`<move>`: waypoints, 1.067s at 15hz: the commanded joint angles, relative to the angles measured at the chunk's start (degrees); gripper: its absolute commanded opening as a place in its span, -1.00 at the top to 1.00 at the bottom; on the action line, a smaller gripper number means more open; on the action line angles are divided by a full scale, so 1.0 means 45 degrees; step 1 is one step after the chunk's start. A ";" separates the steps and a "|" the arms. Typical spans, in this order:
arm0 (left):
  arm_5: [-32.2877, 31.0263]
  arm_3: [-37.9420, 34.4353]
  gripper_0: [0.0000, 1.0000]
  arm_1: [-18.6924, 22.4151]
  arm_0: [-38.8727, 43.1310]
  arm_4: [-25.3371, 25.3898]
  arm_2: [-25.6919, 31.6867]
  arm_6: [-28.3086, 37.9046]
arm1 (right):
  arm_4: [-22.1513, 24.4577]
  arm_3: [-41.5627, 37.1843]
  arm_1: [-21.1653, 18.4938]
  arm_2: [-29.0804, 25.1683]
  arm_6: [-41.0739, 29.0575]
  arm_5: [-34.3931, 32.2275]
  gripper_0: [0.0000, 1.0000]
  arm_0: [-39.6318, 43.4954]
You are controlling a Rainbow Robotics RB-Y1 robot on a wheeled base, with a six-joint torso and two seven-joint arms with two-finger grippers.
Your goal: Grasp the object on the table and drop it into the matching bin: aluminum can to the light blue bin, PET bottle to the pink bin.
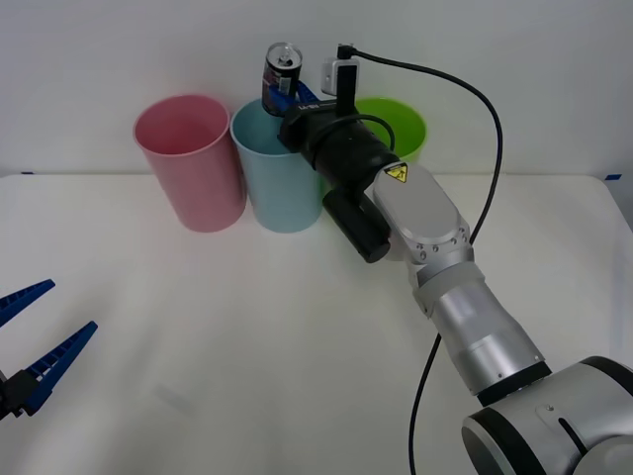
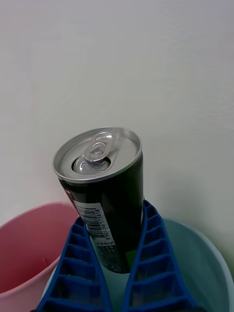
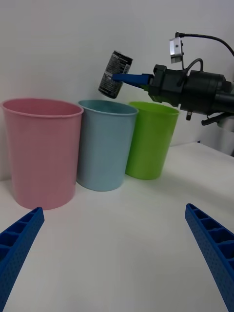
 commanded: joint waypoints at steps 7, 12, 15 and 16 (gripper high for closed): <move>0.0000 0.0000 -1.00 0.0000 0.0000 0.0000 0.0000 0.0000 | -0.0004 0.0000 0.0000 -0.0077 0.0119 -0.0063 -1.00 0.0062; 0.0000 0.0000 -1.00 0.0000 0.0000 0.0000 0.0000 0.0000 | -0.0063 -0.1347 -0.0144 0.0295 0.0041 -0.0297 -1.00 0.1038; 0.0000 0.0000 -1.00 0.0000 0.0000 0.0000 0.0000 0.0000 | -0.0395 -0.2890 -0.1023 0.1076 -0.0018 -0.0317 -1.00 0.2269; 0.0000 0.0000 -1.00 0.0000 0.0000 0.0000 0.0000 0.0000 | -0.0473 -0.3652 -0.1472 0.1388 -0.0038 -0.0317 -1.00 0.2815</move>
